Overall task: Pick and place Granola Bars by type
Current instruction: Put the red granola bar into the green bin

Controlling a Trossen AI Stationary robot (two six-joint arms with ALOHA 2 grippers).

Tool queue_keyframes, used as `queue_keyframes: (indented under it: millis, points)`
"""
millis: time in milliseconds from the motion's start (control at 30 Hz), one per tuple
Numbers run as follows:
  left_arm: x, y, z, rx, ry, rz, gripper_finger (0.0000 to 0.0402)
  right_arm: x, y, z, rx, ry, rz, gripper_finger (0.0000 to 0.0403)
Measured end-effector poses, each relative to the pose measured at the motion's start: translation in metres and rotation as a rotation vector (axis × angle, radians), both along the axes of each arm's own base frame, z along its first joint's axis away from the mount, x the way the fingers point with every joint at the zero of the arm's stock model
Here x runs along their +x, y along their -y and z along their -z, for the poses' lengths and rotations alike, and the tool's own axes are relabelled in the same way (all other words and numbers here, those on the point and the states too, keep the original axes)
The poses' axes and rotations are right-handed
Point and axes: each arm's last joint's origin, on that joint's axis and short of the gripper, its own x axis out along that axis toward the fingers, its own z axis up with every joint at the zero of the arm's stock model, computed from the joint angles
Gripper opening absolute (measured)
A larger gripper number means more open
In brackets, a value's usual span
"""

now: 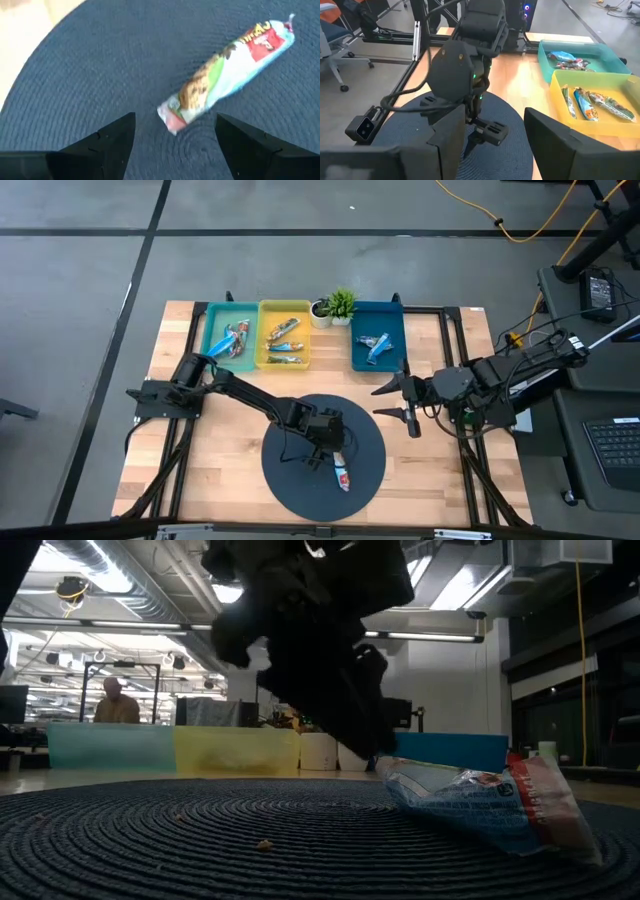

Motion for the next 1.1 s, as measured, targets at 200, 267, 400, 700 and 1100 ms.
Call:
queue_keyframes:
  millis: [200,267,400,700,1100]
  points:
    - [0.0048,-0.0018,0.0063,-0.001,0.02,0.005,0.0262,0.0,0.0,0.0004,0.001,-0.004,0.002,0.0206]
    - [0.0055,-0.0016,0.006,-0.014,0.027,0.012,0.0262,-0.0001,0.0,0.0004,0.003,-0.004,0.002,0.0206]
    - [0.0072,-0.0003,0.0078,-0.037,0.036,0.028,0.0259,-0.0003,0.0001,0.0011,0.016,-0.013,0.009,0.0206]
    - [0.0062,0.0005,0.0082,-0.07,0.018,0.043,0.0183,-0.0004,0.0002,0.0013,0.017,-0.015,0.01,0.0206]
    - [0.005,0.0007,0.009,-0.091,-0.005,0.028,0.0032,-0.0004,0.0002,0.0013,0.015,-0.015,0.01,0.0206]
